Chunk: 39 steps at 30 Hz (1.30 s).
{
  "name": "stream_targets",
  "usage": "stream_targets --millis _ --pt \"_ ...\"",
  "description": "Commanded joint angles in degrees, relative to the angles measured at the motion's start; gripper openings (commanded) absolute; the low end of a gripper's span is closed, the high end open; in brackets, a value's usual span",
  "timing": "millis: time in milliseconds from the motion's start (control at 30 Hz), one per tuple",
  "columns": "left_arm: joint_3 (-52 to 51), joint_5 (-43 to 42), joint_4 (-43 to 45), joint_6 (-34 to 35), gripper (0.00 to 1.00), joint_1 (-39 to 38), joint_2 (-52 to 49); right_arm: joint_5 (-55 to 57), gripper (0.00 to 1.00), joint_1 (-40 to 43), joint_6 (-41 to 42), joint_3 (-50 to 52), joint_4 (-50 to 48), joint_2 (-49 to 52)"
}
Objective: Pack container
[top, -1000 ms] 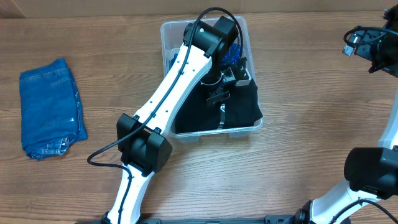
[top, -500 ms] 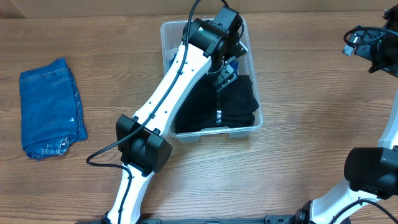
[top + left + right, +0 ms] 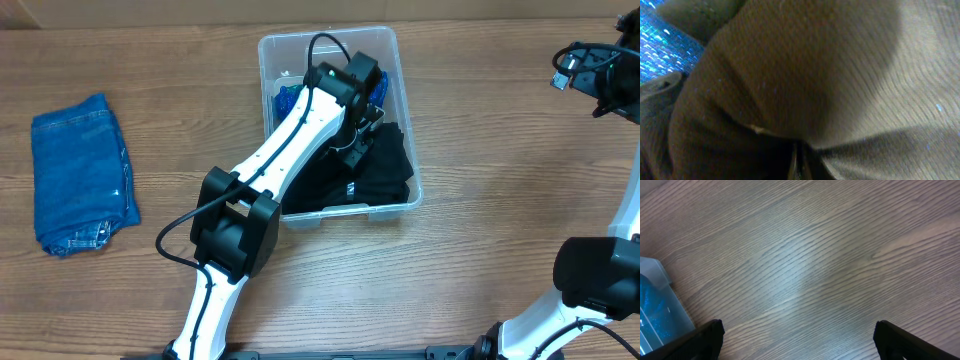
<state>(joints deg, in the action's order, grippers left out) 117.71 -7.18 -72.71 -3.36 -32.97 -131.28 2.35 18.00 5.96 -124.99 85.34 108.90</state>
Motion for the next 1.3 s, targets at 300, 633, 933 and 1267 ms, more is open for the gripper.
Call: stream_targets --millis 300,633,933,1267 --pt "23.4 14.2 -14.1 6.2 0.11 1.9 10.0 0.1 1.00 0.1 0.0 -1.0 -0.1 -0.8" --pt "21.8 25.9 -24.1 18.6 0.11 27.1 15.0 0.1 1.00 0.1 0.0 -1.0 -0.1 -0.8" --pt "14.1 19.4 -23.6 18.6 0.09 47.7 15.0 0.1 1.00 0.1 0.0 -1.0 -0.1 -0.8" --pt "10.8 -2.9 -23.4 11.5 0.04 42.6 15.1 0.1 1.00 0.1 0.0 -1.0 -0.1 -0.8"
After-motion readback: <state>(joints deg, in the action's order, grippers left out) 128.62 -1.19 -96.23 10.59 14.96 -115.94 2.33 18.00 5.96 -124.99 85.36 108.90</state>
